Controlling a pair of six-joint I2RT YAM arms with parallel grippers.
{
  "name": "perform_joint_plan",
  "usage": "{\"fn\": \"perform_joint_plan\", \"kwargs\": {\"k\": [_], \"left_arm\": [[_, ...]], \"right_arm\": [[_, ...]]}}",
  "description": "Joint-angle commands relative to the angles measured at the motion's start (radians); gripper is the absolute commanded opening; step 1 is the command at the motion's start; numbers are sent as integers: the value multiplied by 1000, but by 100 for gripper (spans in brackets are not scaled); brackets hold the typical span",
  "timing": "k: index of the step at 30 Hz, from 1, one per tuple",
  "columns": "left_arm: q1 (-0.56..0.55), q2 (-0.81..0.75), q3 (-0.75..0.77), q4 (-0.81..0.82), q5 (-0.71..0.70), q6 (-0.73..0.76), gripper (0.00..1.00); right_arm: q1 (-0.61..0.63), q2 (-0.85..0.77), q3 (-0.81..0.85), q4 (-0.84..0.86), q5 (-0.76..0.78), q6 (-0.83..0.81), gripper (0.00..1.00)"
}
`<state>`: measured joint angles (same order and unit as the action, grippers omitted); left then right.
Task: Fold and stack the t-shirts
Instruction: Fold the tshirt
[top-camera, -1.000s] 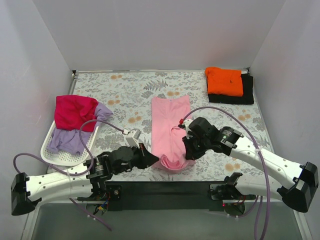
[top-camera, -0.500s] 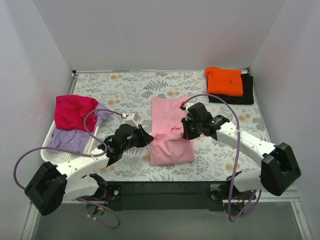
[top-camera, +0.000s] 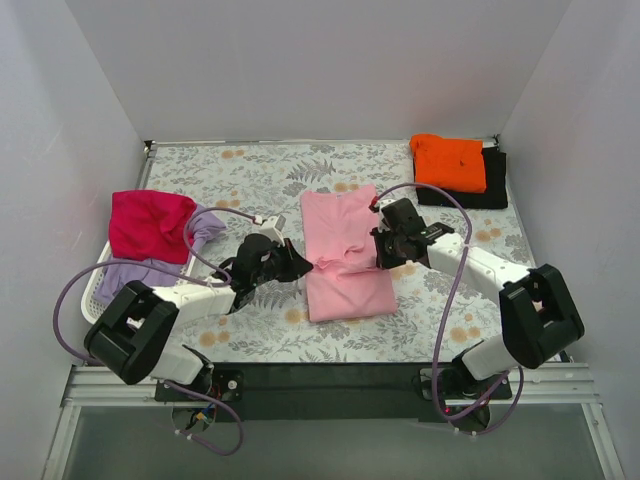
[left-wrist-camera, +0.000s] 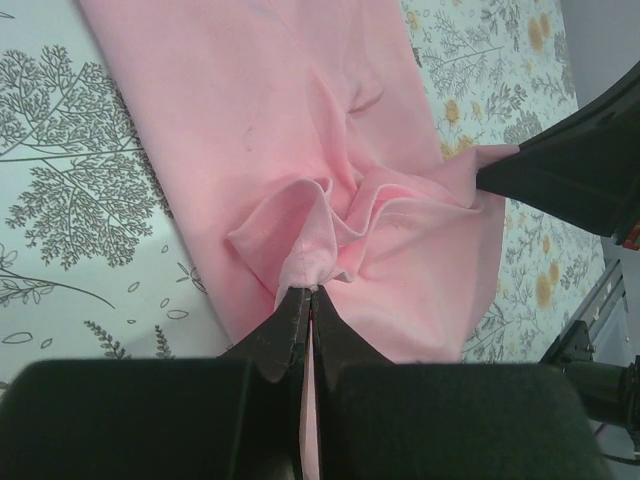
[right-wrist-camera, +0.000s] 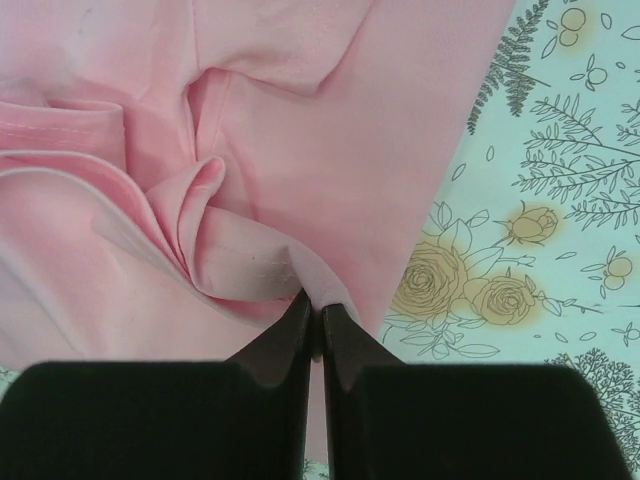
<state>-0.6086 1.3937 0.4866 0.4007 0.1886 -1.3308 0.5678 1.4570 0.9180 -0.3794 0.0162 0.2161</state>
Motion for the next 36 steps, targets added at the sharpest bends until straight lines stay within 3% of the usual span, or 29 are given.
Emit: {"fn": "perform_joint_plan", "kwargs": {"k": [1, 8, 10, 11, 12, 14, 15, 17, 20, 26, 31, 36], "left_arm": [[27, 8, 32, 66, 12, 35, 0], [81, 122, 107, 99, 23, 50, 0], [84, 182, 141, 98, 12, 54, 0], [84, 194, 165, 89, 6, 61, 6], [86, 208, 203, 67, -6, 62, 13], [87, 203, 243, 32, -84, 65, 35], [87, 191, 279, -14, -113, 76, 41], [87, 170, 305, -95, -220, 84, 51], [86, 108, 294, -108, -252, 88, 61], [-26, 65, 236, -45, -190, 70, 64], [-112, 113, 204, 45, -72, 26, 64], [-128, 194, 187, 115, -20, -4, 64]], "right_arm": [[-25, 45, 12, 62, -2, -33, 1], [-106, 155, 96, 112, -76, -52, 1], [-127, 177, 128, 126, -96, -47, 10], [-144, 183, 145, 129, -104, -47, 17], [-152, 180, 181, 128, -101, -47, 31], [-164, 160, 199, 128, -70, -43, 40], [-174, 132, 215, 128, -56, -41, 47], [-180, 92, 222, 128, 6, -41, 58], [-180, -3, 191, 138, 10, -41, 66], [-178, -78, 73, 180, -204, -32, 66], [-178, -23, 30, 243, -338, -14, 64], [-178, 57, 36, 274, -412, -6, 62]]}}
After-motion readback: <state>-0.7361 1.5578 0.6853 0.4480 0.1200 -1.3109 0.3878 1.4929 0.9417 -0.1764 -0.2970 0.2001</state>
